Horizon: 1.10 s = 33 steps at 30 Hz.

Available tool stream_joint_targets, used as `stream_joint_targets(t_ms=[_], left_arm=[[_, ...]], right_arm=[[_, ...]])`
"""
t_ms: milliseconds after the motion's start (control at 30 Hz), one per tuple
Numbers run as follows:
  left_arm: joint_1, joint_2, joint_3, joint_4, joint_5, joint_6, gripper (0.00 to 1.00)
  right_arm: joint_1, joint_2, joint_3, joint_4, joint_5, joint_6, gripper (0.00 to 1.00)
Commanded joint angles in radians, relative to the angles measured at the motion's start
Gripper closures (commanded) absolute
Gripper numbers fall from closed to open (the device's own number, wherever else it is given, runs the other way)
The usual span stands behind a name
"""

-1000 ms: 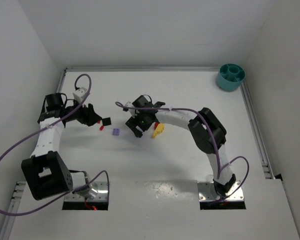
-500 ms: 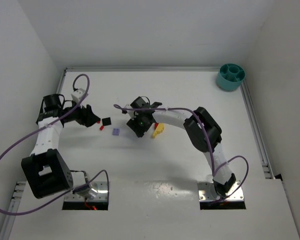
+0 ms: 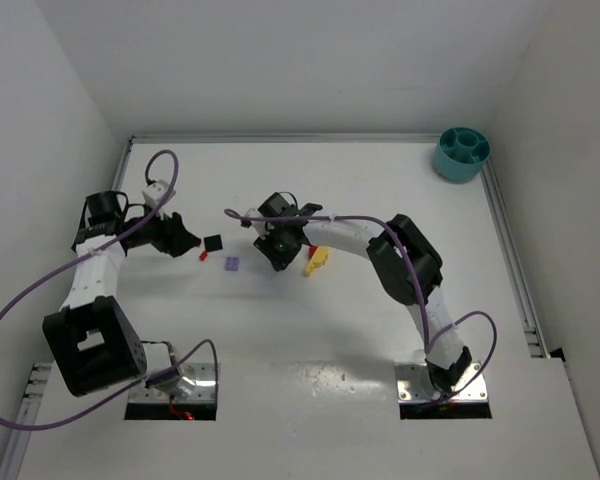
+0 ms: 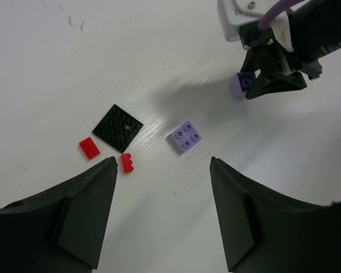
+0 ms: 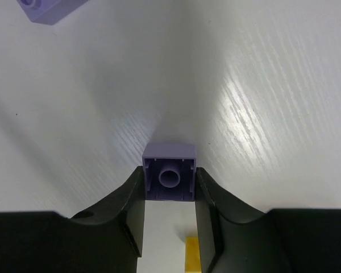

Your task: Sort the legos into containers by color

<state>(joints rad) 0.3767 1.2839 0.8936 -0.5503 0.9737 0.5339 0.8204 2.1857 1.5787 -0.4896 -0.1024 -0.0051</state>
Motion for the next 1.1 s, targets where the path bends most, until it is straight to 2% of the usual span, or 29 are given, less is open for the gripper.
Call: stream_joint_targets(t_ms=[0, 33, 167, 400, 533, 600, 633, 767, 1067], left_arm=[[0.014, 0.005, -0.008, 0.003, 0.060, 0.046, 0.28], [0.014, 0.005, -0.008, 0.003, 0.060, 0.046, 0.28], [-0.047, 0.005, -0.008, 0.039, 0.043, 0.025, 0.28], [-0.186, -0.005, -0.018, 0.197, -0.096, -0.118, 0.28], [-0.295, 0.005, 0.022, 0.239, -0.211, -0.166, 0.28], [-0.343, 0.015, 0.034, 0.269, -0.257, -0.204, 0.28], [-0.355, 0.031, 0.051, 0.270, -0.257, -0.216, 0.28], [-0.389, 0.072, 0.079, 0.318, -0.218, -0.282, 0.28], [-0.421, 0.143, 0.079, 0.444, -0.208, -0.341, 0.28]], right_arm=[[-0.015, -0.104, -0.011, 0.023, 0.053, -0.013, 0.79], [-0.026, -0.127, -0.023, 0.037, 0.111, -0.013, 0.79], [-0.107, -0.277, -0.108, 0.075, 0.187, -0.026, 0.79], [-0.292, -0.339, -0.098, 0.029, 0.251, -0.058, 0.79], [-0.465, -0.339, -0.066, 0.029, 0.279, -0.104, 0.79], [-0.533, -0.311, -0.016, 0.004, 0.265, -0.124, 0.79], [-0.599, -0.299, 0.024, 0.003, 0.256, -0.124, 0.79], [-0.713, -0.258, 0.092, 0.016, 0.244, -0.171, 0.79], [-0.860, -0.052, 0.308, 0.075, 0.368, -0.161, 0.79]])
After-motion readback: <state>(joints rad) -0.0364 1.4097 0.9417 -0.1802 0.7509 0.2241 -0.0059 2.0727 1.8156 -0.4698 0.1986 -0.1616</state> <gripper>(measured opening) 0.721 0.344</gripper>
